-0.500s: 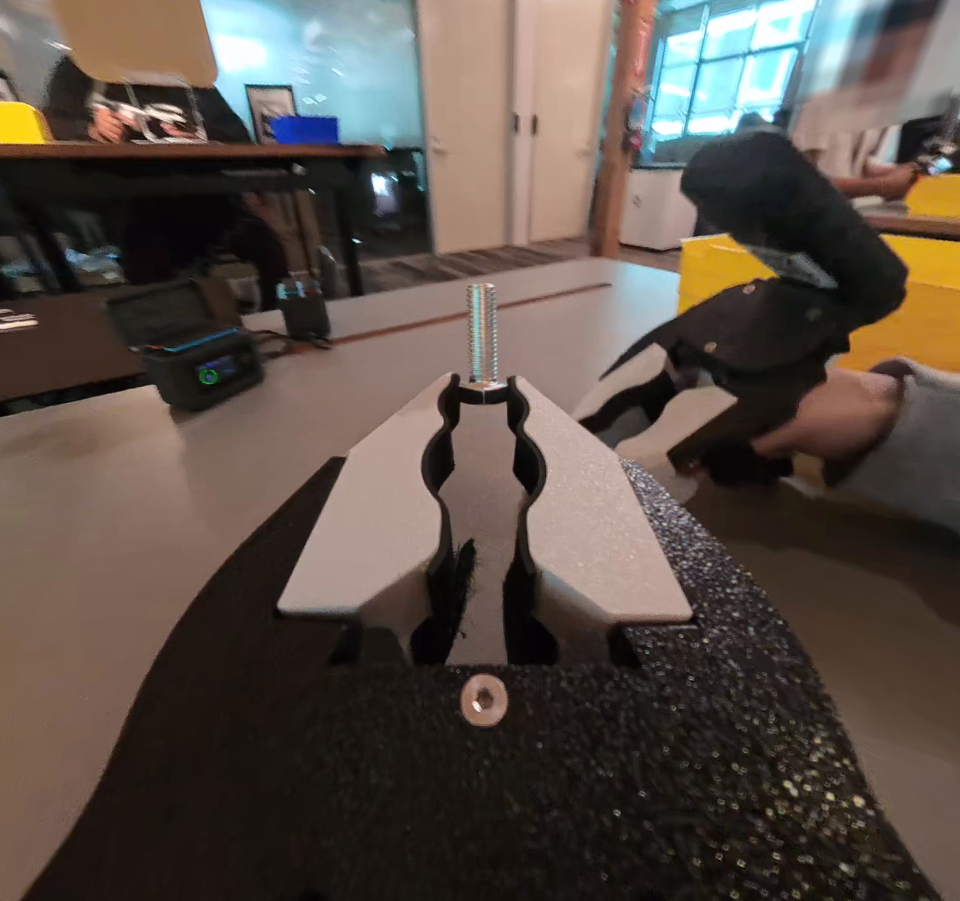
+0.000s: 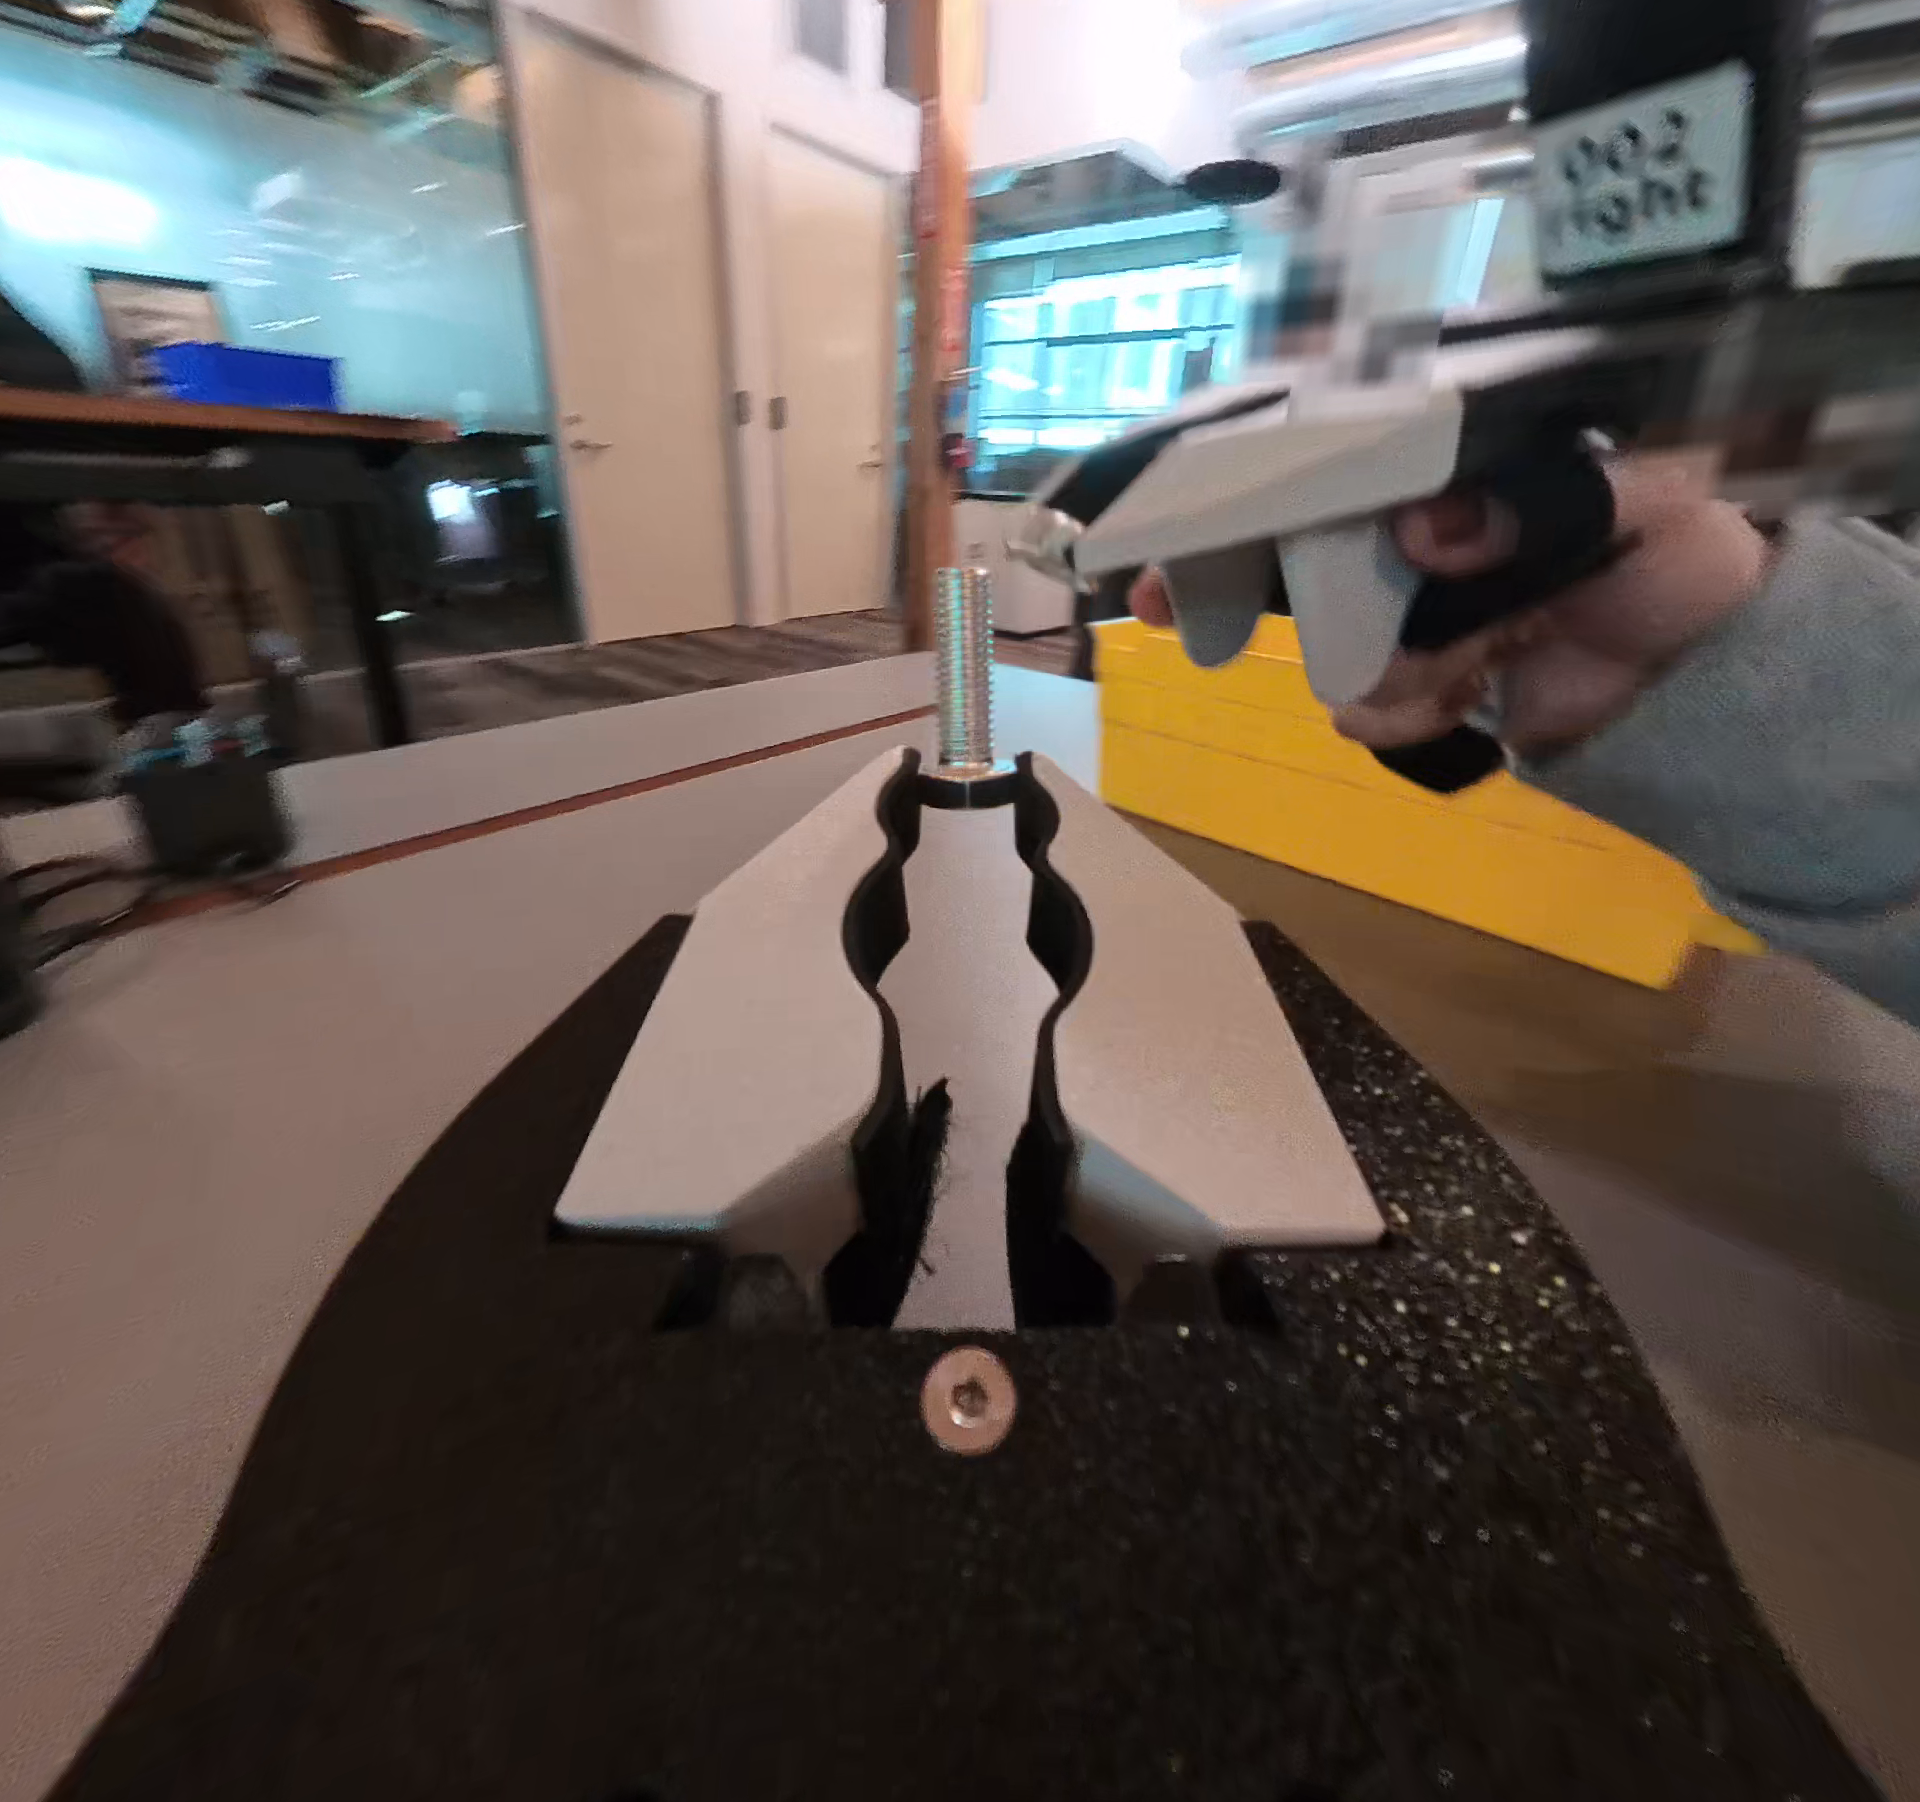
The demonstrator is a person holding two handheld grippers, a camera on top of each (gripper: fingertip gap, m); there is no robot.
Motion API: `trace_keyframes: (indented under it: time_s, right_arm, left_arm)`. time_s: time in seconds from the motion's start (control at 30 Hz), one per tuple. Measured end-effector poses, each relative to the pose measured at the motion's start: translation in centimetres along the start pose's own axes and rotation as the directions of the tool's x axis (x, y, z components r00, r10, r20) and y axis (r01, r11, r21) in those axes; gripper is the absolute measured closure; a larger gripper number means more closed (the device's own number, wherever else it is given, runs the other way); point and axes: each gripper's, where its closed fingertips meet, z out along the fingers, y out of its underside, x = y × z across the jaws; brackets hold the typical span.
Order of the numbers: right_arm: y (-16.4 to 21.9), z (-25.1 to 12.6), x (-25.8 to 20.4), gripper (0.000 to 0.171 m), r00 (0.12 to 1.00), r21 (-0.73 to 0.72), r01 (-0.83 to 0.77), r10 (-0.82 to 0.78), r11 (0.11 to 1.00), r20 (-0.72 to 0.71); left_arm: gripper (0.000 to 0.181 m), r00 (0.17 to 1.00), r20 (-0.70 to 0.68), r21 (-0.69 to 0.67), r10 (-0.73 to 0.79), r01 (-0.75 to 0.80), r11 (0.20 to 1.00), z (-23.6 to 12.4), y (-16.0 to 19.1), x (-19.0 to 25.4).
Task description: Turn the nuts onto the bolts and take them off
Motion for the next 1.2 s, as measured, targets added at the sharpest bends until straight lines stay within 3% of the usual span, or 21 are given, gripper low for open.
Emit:
trace_keyframes:
  time_s: [0.03,0.2,0.53,0.9,1.03,1.2]
  right_arm:
    - [-0.4,-0.4,-0.8,0.154,0.999,-0.018,0.020,-0.019,1.000,0.043]
    - [0.2,-0.9,-2.7,0.154,0.982,-0.148,0.116,-0.091,0.982,0.167]
    - [0.6,-0.8,-3.1,0.154,0.957,-0.284,0.207,-0.134,0.936,0.255]
    - [-0.2,-1.0,-4.2,0.154,0.933,-0.160,0.076,-0.014,0.984,0.359]
    - [-0.1,-0.7,-3.8,0.154,0.959,-0.142,0.034,0.008,0.989,0.284]
    - [-0.2,0.1,-2.7,0.154,0.994,-0.064,-0.106,0.106,0.992,-0.005]
  left_arm:
    - [0.165,0.999,-0.051,-0.004,0.015,-0.015,1.000,0.2,0.2,0.7]
    - [0.166,0.982,-0.189,-0.003,0.017,-0.018,1.000,0.0,0.2,2.9]
    - [0.165,0.970,-0.242,-0.004,0.028,-0.030,1.000,-0.4,0.2,4.0]
    - [0.166,0.943,-0.330,0.035,-0.045,0.060,0.998,-0.9,-0.7,5.1]
    - [0.166,0.955,-0.294,0.024,-0.042,0.051,0.998,-0.7,-0.4,4.7]
    - [0.166,0.977,-0.209,0.014,-0.042,0.046,0.999,-0.5,-0.2,3.5]
